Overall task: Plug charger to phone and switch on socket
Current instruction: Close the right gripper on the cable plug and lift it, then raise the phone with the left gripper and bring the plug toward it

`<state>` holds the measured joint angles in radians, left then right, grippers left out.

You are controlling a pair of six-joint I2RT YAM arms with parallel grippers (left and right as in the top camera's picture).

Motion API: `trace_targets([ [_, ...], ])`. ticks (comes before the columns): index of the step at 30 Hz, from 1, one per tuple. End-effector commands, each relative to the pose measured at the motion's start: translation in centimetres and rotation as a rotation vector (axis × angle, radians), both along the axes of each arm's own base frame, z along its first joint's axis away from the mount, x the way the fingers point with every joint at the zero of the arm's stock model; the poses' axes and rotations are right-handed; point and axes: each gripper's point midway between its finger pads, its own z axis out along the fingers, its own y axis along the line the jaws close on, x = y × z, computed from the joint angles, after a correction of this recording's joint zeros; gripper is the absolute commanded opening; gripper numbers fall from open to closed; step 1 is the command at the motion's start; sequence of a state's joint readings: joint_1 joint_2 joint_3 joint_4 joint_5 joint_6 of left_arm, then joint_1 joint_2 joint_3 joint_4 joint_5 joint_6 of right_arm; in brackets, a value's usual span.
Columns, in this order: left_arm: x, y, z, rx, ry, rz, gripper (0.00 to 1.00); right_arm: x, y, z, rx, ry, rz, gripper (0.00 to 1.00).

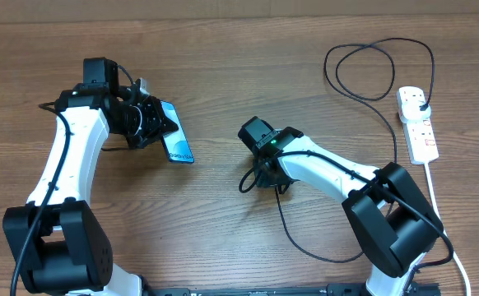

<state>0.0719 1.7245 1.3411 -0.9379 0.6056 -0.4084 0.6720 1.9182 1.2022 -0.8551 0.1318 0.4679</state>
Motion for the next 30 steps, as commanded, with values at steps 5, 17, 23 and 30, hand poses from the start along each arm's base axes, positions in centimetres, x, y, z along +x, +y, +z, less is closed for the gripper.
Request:
trace_targets([
  [5, 0.1, -0.4, 0.0, -0.005, -0.017, -0.032, 0.04, -0.1, -0.1, -0.5, 0.018, 0.02, -0.016, 0.22],
  [17, 0.1, -0.4, 0.0, -0.006, -0.017, -0.031, 0.04, -0.1, 0.0, -0.5, 0.02, 0.022, -0.015, 0.04],
  [23, 0.1, -0.5, 0.1, -0.011, -0.017, -0.032, 0.04, -0.1, -0.1, -0.5, 0.019, 0.023, -0.018, 0.04],
  [30, 0.7, -3.4, 3.9, -0.228, -0.231, -0.22, 0.04, -1.4, 2.1, 1.3, 0.216, 0.136, 0.081, 0.04],
])
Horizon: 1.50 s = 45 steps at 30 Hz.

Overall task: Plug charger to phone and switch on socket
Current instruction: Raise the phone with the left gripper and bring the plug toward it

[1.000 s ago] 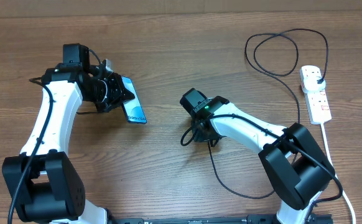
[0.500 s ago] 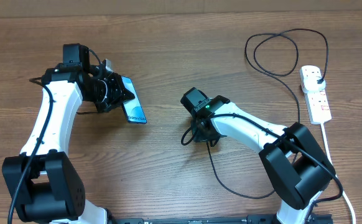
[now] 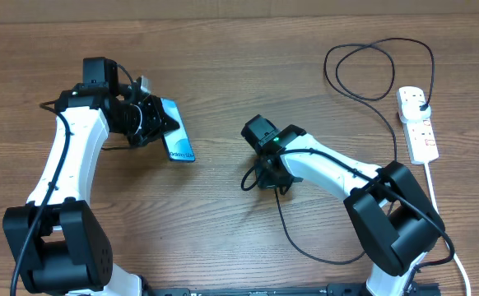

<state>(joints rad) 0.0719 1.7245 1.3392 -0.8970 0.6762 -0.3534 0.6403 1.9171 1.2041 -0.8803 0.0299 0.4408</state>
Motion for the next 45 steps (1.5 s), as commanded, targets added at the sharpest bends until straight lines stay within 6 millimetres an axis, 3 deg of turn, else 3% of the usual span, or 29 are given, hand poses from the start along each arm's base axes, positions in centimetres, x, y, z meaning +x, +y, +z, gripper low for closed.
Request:
trace_targets([
  [1, 0.0, -2.9, 4.0, -0.223, -0.198, -0.193, 0.04, -0.8, 3.0, 2.4, 0.235, 0.065, 0.113, 0.04],
  [7, -0.6, -2.6, 9.6, -0.457, -0.395, -0.269, 0.04, -1.8, 7.2, 10.9, 0.654, 0.01, 0.313, 0.04],
  [11, -1.5, -1.8, 13.2, -0.552, -0.531, -0.304, 0.05, -4.5, 9.2, 16.9, 0.913, -0.028, 0.524, 0.04],
  [15, -3.4, -2.0, 16.3, -0.585, -0.654, -0.361, 0.04, -5.9, 10.5, 19.5, 1.072, -0.018, 0.603, 0.04],
  [21, -6.0, -2.5, 19.9, -0.59, -0.7, -0.378, 0.05, -7.8, 12.8, 23.5, 1.329, -0.057, 0.797, 0.04],
  [27, -6.9, -2.7, 21.0, -0.606, -0.662, -0.356, 0.04, -7.9, 13.8, 25.4, 1.405, -0.084, 0.842, 0.04],
  [35, -5.6, -2.2, 19.5, -0.573, -0.478, -0.218, 0.05, -6.8, 14.5, 27.0, 1.436, -0.104, 0.808, 0.04],
  [45, -5.2, -2.7, 19.0, -0.55, -0.43, -0.192, 0.04, -7.5, 15.1, 27.5, 1.456, -0.094, 0.831, 0.04],
])
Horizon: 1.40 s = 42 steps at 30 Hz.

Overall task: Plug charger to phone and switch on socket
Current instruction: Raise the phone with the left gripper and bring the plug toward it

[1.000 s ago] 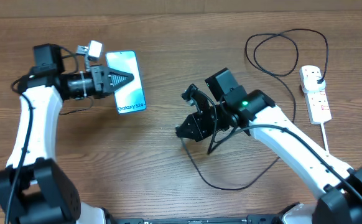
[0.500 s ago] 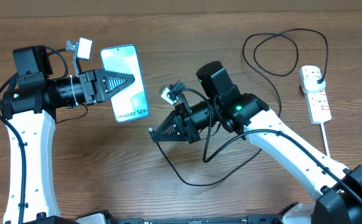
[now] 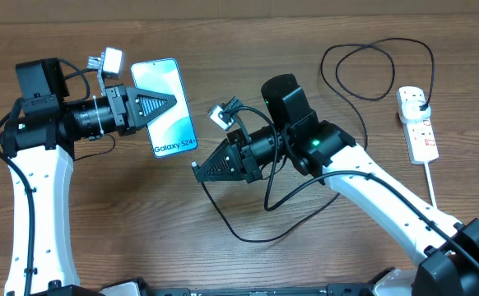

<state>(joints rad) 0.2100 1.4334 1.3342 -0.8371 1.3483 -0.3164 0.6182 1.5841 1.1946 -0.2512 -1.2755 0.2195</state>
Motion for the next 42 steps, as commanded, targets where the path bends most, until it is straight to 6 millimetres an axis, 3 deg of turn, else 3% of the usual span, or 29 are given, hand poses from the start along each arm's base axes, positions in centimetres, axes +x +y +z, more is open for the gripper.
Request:
trace_targets([
  [1, -0.5, -0.8, 0.8, -0.01, 0.012, -0.016, 0.04, -0.8, 0.3, 0.3, 0.008, 0.016, 0.03, 0.04],
  [10, -0.8, -1.5, 0.8, -0.005, -0.004, -0.043, 0.04, -0.2, 0.7, 1.5, 0.03, 0.031, 0.013, 0.04],
  [42, -1.6, -2.8, 1.2, -0.033, -0.002, -0.098, 0.04, 0.0, 0.7, 1.4, 0.013, 0.06, -0.002, 0.04],
])
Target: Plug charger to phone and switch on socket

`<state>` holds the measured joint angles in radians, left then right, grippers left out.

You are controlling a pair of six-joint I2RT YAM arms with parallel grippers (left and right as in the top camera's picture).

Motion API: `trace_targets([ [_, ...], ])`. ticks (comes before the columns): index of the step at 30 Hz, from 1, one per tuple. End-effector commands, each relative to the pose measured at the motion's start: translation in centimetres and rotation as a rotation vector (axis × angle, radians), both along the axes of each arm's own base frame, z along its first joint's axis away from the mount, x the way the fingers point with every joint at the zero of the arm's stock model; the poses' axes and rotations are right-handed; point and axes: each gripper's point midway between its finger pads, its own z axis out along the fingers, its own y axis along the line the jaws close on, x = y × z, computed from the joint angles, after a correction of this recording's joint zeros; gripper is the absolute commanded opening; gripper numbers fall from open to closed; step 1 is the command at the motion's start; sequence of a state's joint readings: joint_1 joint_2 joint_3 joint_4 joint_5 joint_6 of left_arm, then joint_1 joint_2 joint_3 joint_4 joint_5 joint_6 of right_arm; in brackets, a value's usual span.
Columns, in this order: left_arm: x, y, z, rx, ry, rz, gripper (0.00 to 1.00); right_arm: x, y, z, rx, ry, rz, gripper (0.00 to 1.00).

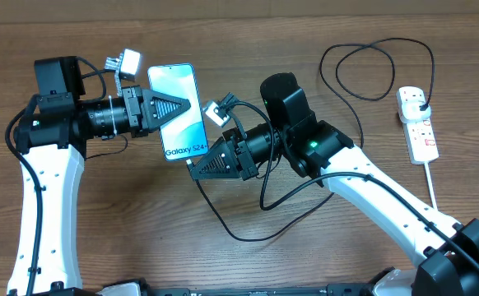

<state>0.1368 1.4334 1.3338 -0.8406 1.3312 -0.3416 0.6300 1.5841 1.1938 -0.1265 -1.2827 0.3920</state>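
Note:
My left gripper (187,104) is shut on the phone (180,111), a light-blue handset marked "Galaxy S24+", held above the table with its screen facing up. My right gripper (192,167) is shut on the plug end of the black charger cable (256,215), right at the phone's lower edge. Whether the plug is in the port cannot be told. The cable loops across the table to a black charger in the white socket strip (417,123) at the far right.
The brown wooden table (239,49) fills the view. The cable forms a large loop (377,68) at the back right. A white lead runs from the strip toward the front right edge.
My left gripper has carried the phone to the right and a little back. My right gripper has shifted slightly left and back, so the plug end now sits at the phone's lower edge.
At first both grippers were low at the table, the left on the phone, the right on the cable end near the middle. Later both were raised, phone face up and cable end held apart. Now they meet at the phone's lower edge.

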Motion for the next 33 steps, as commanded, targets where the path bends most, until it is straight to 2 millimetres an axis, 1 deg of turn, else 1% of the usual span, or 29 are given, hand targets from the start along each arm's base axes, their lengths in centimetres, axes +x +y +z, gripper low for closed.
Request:
trace_targets([
  [1, -0.8, -0.5, 1.4, -0.036, -0.03, -0.035, 0.04, -0.1, 0.1, 0.1, 0.001, 0.003, 0.002, 0.04],
  [7, -0.8, -0.5, 1.4, -0.037, -0.028, -0.036, 0.04, 0.8, 0.4, -0.3, -0.036, 0.026, -0.058, 0.04],
  [11, -0.8, -0.5, 1.4, -0.036, -0.03, -0.036, 0.04, 0.9, 0.3, -0.3, -0.037, 0.035, -0.058, 0.04],
  [13, -0.8, -0.5, 1.4, -0.037, -0.027, -0.035, 0.04, 0.8, 0.3, -0.3, -0.05, 0.068, -0.062, 0.04],
  [23, -0.7, -0.5, 1.4, -0.1, 0.204, 0.008, 0.04, 0.2, 0.1, 0.1, -0.039, 0.092, -0.021, 0.04],
  [28, -0.7, -0.5, 1.5, -0.099, 0.201, 0.008, 0.04, 0.4, 0.0, 0.4, -0.023, 0.073, -0.022, 0.04],
  [33, -0.3, -0.4, 1.8, -0.081, 0.101, -0.004, 0.04, 1.2, -0.2, 1.0, -0.006, 0.069, -0.042, 0.04],
])
